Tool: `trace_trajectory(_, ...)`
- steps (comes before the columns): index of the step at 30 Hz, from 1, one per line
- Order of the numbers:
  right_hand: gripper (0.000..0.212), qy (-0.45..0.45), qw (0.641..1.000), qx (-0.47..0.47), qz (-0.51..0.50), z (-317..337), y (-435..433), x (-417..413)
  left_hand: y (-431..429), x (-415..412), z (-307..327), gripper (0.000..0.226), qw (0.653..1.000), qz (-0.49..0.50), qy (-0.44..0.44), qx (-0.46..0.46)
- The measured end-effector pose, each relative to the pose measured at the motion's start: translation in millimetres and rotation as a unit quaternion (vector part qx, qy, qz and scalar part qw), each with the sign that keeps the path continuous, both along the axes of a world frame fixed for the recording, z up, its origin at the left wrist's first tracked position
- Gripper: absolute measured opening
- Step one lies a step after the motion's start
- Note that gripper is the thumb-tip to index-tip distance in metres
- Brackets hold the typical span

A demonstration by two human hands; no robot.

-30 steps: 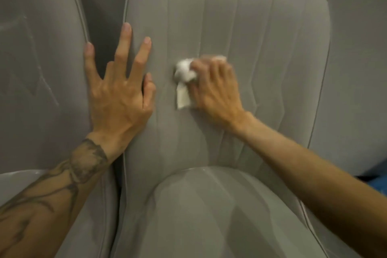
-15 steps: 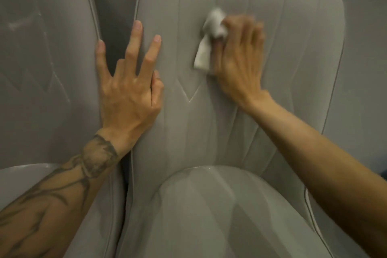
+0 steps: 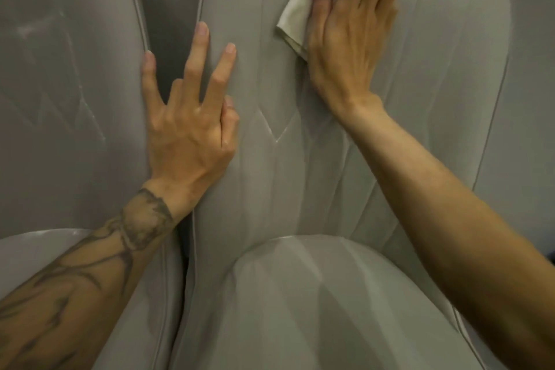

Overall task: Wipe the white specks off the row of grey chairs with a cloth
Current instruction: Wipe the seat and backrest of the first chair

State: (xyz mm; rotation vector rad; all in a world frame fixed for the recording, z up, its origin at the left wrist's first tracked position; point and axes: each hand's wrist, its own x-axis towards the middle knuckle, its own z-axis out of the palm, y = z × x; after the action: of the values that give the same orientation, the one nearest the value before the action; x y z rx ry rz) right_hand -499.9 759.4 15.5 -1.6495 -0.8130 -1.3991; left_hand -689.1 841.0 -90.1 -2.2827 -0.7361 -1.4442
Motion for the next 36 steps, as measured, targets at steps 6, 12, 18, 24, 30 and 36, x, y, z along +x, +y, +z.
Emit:
trace_trajectory(6, 0.026, -0.025, 0.962, -0.245, 0.118, -118, -37, -45, -1, -1, 1, 0.057, 1.000, -0.002, -0.003, 0.006)
trace_trajectory(12, 0.024, -0.002, 0.995, -0.070, 0.066, -52, -1, -15, -2, -2, 1, 0.060, 1.000, 0.005, -0.001, 0.005)
trace_trajectory(18, 0.028, 0.000, 0.959, -0.236, 0.155, -176, -34, -67, -3, -8, -6, 0.059, 1.000, 0.005, 0.018, 0.009)
trace_trajectory(24, 0.028, 0.052, 0.993, -0.047, 0.095, -97, -5, -22, -7, -35, -37, 0.059, 0.998, -0.022, 0.058, 0.010)
trace_trajectory(30, 0.027, 0.052, 0.956, -0.188, 0.219, -193, -26, -98, -8, -36, -44, 0.059, 0.999, -0.014, 0.043, 0.009)
trace_trajectory(36, 0.026, 0.048, 0.987, -0.096, 0.120, -121, -13, -32, -9, -37, -49, 0.057, 0.999, -0.014, 0.042, 0.006)
